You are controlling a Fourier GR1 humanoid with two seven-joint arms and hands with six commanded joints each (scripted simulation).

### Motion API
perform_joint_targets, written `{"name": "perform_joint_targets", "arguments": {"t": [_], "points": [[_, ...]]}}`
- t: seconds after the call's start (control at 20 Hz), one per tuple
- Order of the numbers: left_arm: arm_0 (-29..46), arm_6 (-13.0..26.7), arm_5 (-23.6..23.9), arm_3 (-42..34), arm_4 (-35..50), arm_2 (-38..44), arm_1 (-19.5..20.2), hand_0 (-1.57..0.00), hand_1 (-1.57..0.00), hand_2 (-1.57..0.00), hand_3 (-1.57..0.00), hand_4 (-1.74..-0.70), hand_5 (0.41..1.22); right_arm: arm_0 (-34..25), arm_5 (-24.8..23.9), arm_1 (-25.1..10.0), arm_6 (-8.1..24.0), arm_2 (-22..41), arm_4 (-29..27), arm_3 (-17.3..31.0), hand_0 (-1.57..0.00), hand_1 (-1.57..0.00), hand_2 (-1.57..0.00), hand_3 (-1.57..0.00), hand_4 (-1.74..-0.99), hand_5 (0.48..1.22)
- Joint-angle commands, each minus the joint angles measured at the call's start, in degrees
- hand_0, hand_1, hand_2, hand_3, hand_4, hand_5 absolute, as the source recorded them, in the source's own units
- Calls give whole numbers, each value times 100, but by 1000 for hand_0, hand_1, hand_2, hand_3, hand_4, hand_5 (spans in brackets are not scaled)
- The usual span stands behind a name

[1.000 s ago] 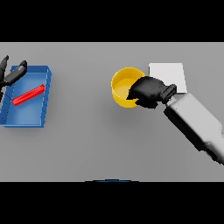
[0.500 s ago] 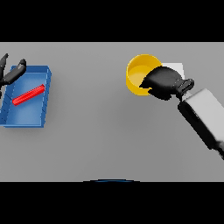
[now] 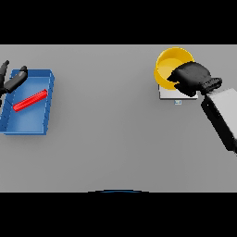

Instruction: Pick up the red beaker and tilt it to pour out 1 green nut into yellow bowl. Pick up the yellow bowl and place it on the metallic measuring scale.

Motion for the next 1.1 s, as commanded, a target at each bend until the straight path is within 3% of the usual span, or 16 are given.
{"name": "perform_joint_targets", "arguments": {"t": [0.0, 0.25, 0.4, 0.6, 0.7, 0.75, 0.8, 0.9, 1.05], "points": [[-35, -13, -6, 35, -4, -3, 37, 1, 1, 1, 1, -719, 725, -1, -130, 48, 66, -18, 45, 190, -1571, -1571, -1500, -1169, -1741, 1221], [-7, -11, 31, 18, -4, 21, 28, 1, 1, 1, 1, -725, 712, -197, -513, 167, -204, -215, 34, 1216, -1571, -1571, -1439, -1318, -1741, 1221], [-22, -11, 78, 79, 0, 46, 29, 1, 1, 1, 1, -726, 710, -305, -506, 326, -344, -283, -35, 1647, -1562, -1571, -1405, -1374, -1741, 1221], [-65, 75, 110, 61, 25, 53, 13, 1, 1, 1, 1, -727, 712, -342, -459, 373, -376, -335, -62, 1829, -1417, -1571, -1363, -1487, -1741, 1221], [-1, 86, 76, 49, -1, 32, 11, 1, 1, 1, 1, -727, 715, -393, -470, 389, -419, -344, -33, 1937, -1397, -1571, -1385, -1363, -1741, 1221], [-3, 73, 38, 43, -18, 48, -1, 1, 1, 1, 1, -729, 717, -392, -420, 414, -372, -373, -55, 1918, -1332, -1459, -1423, -1198, -1741, 1221], [21, 31, 29, 27, -15, 34, 36, 1, 1, 1, 1, -730, 720, -390, -344, 364, -475, -419, -99, 1940, -1128, -1322, -1330, -1057, -1701, 1221], [18, 138, -44, -128, -2, 31, 4, 1, 1, 1, 1, -733, 728, -356, -323, 401, -419, -480, -175, 1955, -721, -980, -1042, -833, -1619, 1072], [136, 93, -67, -187, -17, 56, -40, 1, 1, 1, 1, -727, 717, -396, -145, 358, -338, -448, -146, 2007, -369, -582, -693, -613, -1539, 933]]}}
